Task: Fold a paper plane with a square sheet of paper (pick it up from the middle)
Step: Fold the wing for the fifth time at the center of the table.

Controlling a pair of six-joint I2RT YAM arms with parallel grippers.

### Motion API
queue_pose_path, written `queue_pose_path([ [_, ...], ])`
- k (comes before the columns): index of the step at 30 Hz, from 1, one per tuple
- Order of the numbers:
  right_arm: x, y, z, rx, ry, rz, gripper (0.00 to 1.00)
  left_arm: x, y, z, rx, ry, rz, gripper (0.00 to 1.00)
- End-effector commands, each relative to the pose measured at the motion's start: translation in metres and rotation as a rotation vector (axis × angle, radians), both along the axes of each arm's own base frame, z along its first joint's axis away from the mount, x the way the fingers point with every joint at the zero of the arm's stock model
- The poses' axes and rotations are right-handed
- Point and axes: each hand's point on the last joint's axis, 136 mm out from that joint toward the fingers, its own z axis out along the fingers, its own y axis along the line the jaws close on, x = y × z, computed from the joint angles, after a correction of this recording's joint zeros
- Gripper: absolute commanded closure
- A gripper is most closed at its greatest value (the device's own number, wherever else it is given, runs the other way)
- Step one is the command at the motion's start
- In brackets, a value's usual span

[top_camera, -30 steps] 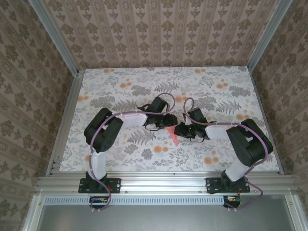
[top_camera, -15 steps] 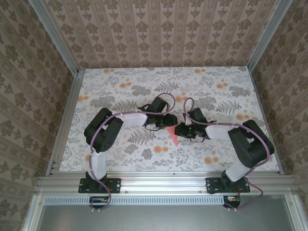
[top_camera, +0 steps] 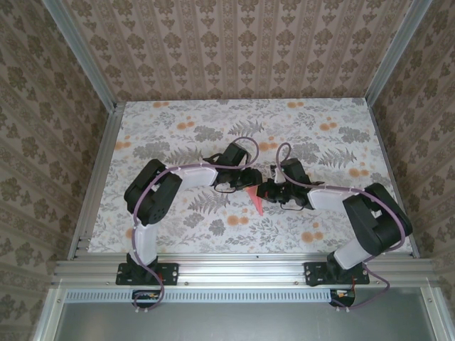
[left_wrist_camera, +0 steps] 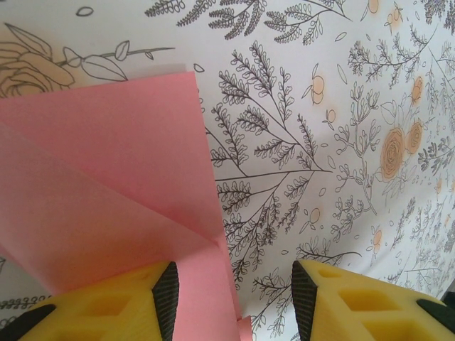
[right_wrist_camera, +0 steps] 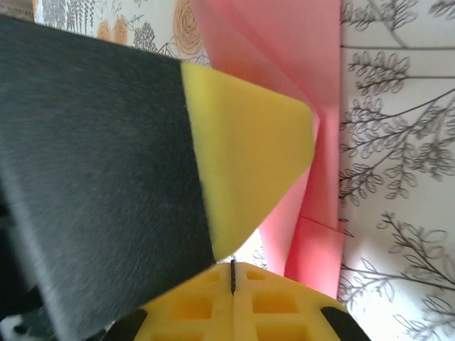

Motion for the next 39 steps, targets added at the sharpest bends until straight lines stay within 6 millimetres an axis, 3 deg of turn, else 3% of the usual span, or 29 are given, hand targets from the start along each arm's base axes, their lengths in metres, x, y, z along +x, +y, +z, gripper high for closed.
queue_pose_path([
  [1, 0.003, 0.012, 0.002, 0.075, 0.014, 0.006, 0.94, 0.006, 0.002, 0.0, 0.0, -0.002, 0.021, 0.52],
  [5, 0.005, 0.013, -0.008, 0.062, 0.035, -0.001, 0.95, 0.006, 0.002, 0.0, -0.001, -0.001, 0.023, 0.52],
  [8, 0.004, 0.002, -0.027, -0.025, 0.063, -0.028, 0.95, 0.007, 0.001, 0.004, -0.008, -0.008, 0.022, 0.52],
  [13, -0.012, -0.024, -0.068, -0.212, 0.16, -0.032, 0.96, 0.01, 0.0, 0.018, -0.029, -0.038, 0.014, 0.5],
  [17, -0.023, -0.032, -0.086, -0.252, 0.217, -0.028, 0.97, 0.015, 0.005, 0.031, -0.039, -0.078, 0.006, 0.47],
  [26, -0.026, -0.032, -0.089, -0.246, 0.23, -0.03, 0.97, 0.017, 0.011, 0.072, -0.12, -0.204, -0.058, 0.4],
  [34, -0.025, -0.031, -0.087, -0.246, 0.231, -0.03, 0.97, 0.015, 0.025, 0.044, -0.086, -0.172, -0.027, 0.55],
  [39, -0.026, -0.032, -0.089, -0.252, 0.24, -0.025, 0.97, 0.019, 0.021, 0.039, -0.104, -0.177, -0.033, 0.57],
])
